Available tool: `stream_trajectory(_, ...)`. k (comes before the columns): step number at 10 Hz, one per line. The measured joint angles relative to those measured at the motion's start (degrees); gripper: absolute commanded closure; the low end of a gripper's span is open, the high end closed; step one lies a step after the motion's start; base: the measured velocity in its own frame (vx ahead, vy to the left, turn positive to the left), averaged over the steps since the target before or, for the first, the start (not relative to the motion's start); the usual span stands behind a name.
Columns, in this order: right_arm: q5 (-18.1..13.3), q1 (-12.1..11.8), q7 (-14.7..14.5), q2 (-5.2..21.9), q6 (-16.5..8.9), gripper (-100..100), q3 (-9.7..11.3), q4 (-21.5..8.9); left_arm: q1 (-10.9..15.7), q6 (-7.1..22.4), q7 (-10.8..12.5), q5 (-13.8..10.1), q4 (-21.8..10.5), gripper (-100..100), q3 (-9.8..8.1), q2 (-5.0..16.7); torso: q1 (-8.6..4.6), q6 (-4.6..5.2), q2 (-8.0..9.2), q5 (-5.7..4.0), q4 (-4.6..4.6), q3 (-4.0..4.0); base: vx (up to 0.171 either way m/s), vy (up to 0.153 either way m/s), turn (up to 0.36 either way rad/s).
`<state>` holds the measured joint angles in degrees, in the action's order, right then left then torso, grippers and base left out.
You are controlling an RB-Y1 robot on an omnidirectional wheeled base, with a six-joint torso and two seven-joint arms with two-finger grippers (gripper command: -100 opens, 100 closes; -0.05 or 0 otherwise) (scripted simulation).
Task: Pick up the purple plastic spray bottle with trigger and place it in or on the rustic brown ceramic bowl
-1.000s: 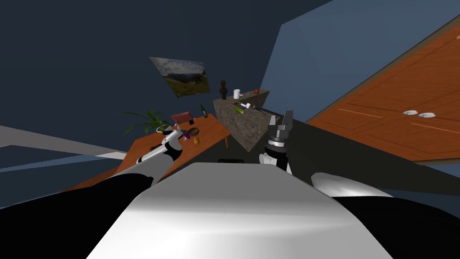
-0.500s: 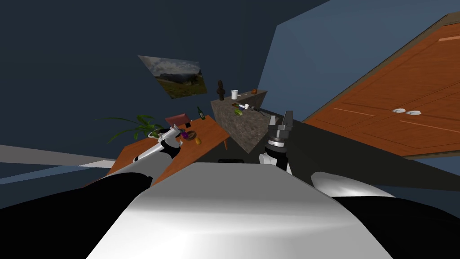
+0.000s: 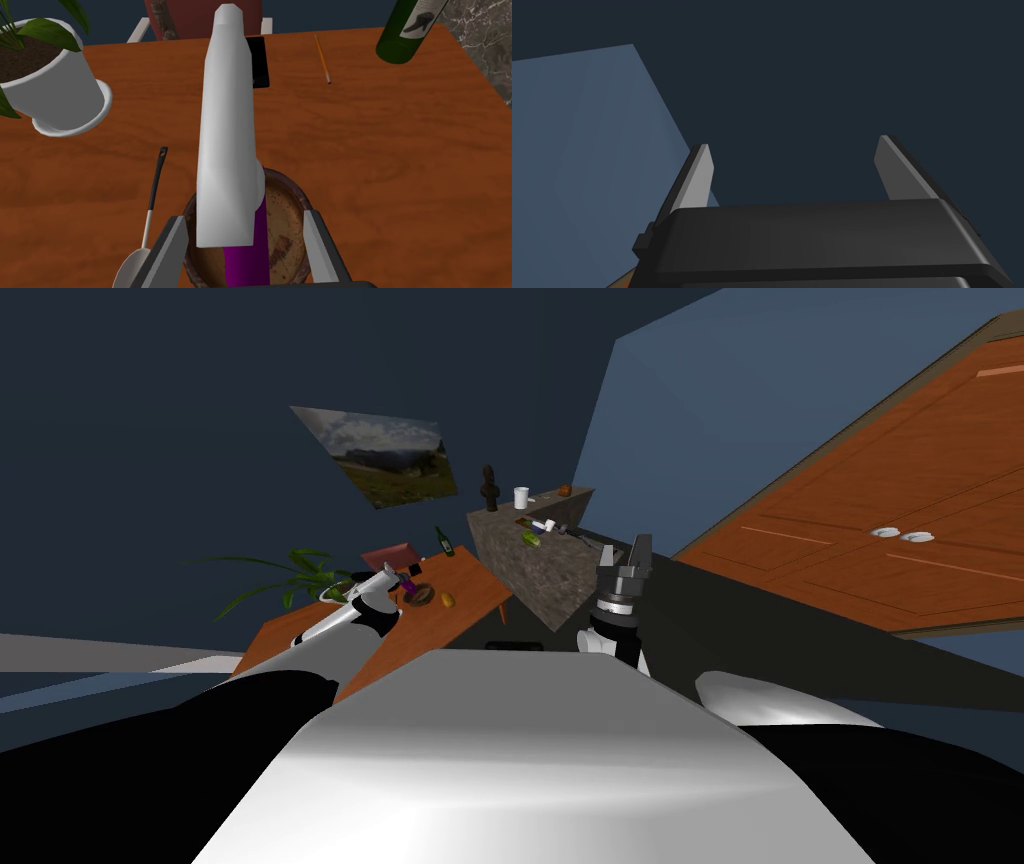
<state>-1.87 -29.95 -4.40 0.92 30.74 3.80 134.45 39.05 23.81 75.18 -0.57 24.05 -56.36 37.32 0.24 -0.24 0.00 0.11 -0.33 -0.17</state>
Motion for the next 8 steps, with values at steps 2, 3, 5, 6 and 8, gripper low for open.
stream_trajectory(2, 0.0, 0.0, 0.0, 0.0, 0.0, 0, 0.0, 0.0, 0.0, 0.0, 0.0, 0.0, 0.0, -100, 0.0, 0.0, -0.04, 0.0, 0.11, -0.01, 0.03, 0.07, 0.0, 0.0, 0.0)
stream_trajectory(3, 0.0, 0.0, 0.0, 0.0, 0.0, 0, 0.0, 0.0, 0.0, 0.0, 0.0, 0.0, 0.0, -100, 0.0, 0.0, -0.05, 0.0, 0.13, -0.02, 0.04, 0.08, 0.0, 0.0, 0.0)
stream_trajectory(5, 0.0, 0.0, 0.0, 0.0, 0.0, 0, 0.0, 0.0, 0.0, 0.0, 0.0, 0.0, 0.0, -100, 0.0, 0.0, -0.05, 0.0, 0.14, -0.02, 0.04, 0.09, -0.016, -0.012, -0.064)
stream_trajectory(6, 0.0, 0.0, 0.0, 0.0, 0.0, 0, 0.0, 0.0, -0.1, 1.9, 0.6, 0.7, 2.5, -100, -0.17, -0.1, -0.14, 0.04, 0.23, -0.04, 0.06, 0.14, -0.036, -0.024, -0.067)
stream_trajectory(8, 0.0, 0.0, 0.0, 0.0, 0.0, 0, 0.0, 0.0, 0.1, 3.6, 0.7, 0.7, 3.5, -100, -0.3, 0.7, -0.11, -0.01, 0.24, -0.04, 0.07, 0.15, -0.011, -0.008, 0.016)
